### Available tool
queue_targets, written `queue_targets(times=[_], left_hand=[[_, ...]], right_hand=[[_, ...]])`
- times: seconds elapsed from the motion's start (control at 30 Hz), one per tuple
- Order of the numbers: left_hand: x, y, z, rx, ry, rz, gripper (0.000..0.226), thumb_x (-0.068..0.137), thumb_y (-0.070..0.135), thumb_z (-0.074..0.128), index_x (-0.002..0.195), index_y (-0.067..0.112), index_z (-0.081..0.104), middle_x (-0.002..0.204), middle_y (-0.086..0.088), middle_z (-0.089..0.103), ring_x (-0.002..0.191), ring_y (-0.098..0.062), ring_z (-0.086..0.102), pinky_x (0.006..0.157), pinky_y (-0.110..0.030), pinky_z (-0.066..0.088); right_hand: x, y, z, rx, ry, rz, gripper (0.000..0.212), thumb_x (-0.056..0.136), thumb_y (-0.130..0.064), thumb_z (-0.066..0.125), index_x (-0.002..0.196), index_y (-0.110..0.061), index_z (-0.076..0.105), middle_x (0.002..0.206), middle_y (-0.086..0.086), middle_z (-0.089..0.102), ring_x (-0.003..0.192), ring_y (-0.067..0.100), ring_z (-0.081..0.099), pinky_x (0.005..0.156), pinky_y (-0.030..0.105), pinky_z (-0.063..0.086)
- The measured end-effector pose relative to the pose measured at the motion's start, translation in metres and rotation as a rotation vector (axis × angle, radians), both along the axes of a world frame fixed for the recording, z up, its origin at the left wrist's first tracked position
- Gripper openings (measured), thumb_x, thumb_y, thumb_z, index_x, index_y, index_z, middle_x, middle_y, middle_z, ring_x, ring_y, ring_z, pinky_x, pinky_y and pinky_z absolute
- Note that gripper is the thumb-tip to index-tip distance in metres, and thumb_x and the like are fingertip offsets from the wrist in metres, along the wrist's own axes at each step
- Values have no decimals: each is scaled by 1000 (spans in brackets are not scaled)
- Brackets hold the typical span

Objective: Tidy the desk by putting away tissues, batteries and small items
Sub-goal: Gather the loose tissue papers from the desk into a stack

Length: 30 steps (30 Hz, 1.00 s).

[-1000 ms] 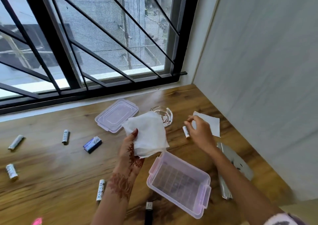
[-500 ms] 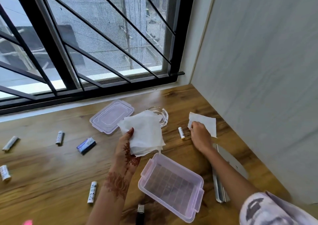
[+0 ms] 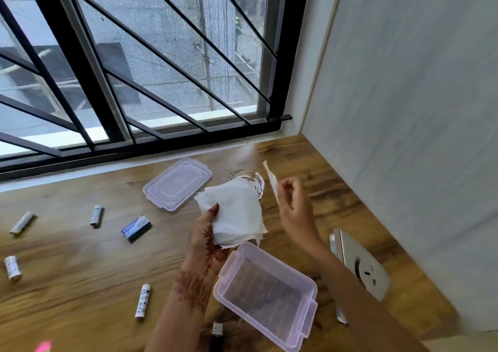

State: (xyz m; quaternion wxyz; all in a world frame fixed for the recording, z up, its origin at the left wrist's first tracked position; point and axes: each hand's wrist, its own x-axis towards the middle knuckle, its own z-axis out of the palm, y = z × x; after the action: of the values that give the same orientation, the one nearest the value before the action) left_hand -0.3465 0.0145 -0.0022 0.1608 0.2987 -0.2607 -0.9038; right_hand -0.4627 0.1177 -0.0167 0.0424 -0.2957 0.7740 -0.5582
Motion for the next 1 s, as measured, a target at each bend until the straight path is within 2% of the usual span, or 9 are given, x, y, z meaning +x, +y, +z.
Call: queue_targets(times=[0.1, 0.2, 0.33, 0.43, 0.57, 0.7, 0.83, 0.9, 1.0], left_hand=[[-3, 2, -5, 10, 18, -25, 24, 97, 19, 37, 100, 5, 57, 69, -9, 73, 58, -22, 71, 44, -36, 56], [-5, 3, -9, 28, 79, -22, 32, 97, 27, 38, 102, 5, 60, 75, -9, 73, 63, -20, 71, 55, -31, 59], [-3, 3, -7, 60, 72, -110, 46, 91, 47, 46, 89, 6, 65, 70, -5, 68, 61, -17, 67, 55, -22, 56], [-5, 4, -11, 51, 60, -79, 30, 94, 30, 44, 85, 6, 60, 62, -3, 66, 51, -12, 65, 46, -18, 52], [-7, 7, -17, 8, 97, -67, 28, 95, 20, 40, 110, 3, 57, 85, -12, 72, 71, -21, 71, 61, -32, 60], [-12, 11, -18, -19, 40, -70, 33, 95, 18, 42, 124, 6, 52, 90, -8, 71, 70, -19, 71, 54, -34, 58], [-20, 18, -21, -36, 42, -92, 31, 96, 18, 42, 123, 9, 51, 83, -5, 73, 67, -17, 72, 48, -32, 56], [-25, 21, -23, -53, 36, -99, 28, 95, 17, 42, 120, 10, 54, 87, -4, 73, 70, -18, 72, 52, -37, 58], [-30, 26, -25, -65, 39, -136, 23, 94, 18, 43, 111, 12, 58, 88, -4, 74, 75, -19, 72, 64, -42, 59]], right_hand=[[31, -5, 8, 61, 39, 187, 16, 98, -20, 40, 102, -6, 44, 97, -15, 58, 64, -10, 53, 54, 7, 41], [48, -6, 1, 202, 189, 341, 23, 99, -27, 35, 116, -12, 40, 139, -6, 48, 112, 3, 56, 88, 22, 50], [59, -5, -8, 336, 318, 382, 36, 99, -32, 32, 132, -19, 38, 143, 5, 42, 132, 16, 40, 104, 38, 42], [60, 1, -7, 297, 260, 371, 36, 99, -33, 33, 132, -20, 38, 144, 1, 41, 132, 14, 40, 104, 34, 41], [45, 20, -6, 217, 167, 212, 28, 97, -30, 41, 123, -20, 44, 132, 0, 52, 114, 14, 54, 90, 30, 49], [22, 61, -18, 171, 33, -74, 26, 93, -24, 51, 118, -18, 51, 117, 0, 60, 106, 10, 57, 83, 17, 47], [12, 115, -35, 309, -41, -361, 37, 91, -31, 54, 124, -17, 47, 127, 1, 51, 110, 10, 49, 79, 12, 41], [14, 139, -43, 413, -124, -481, 55, 88, -39, 55, 135, -15, 38, 142, 4, 38, 128, 16, 37, 98, 28, 44], [19, 164, -55, 517, -253, -583, 79, 82, -49, 59, 143, -10, 26, 153, 7, 21, 143, 21, 11, 116, 43, 21]])
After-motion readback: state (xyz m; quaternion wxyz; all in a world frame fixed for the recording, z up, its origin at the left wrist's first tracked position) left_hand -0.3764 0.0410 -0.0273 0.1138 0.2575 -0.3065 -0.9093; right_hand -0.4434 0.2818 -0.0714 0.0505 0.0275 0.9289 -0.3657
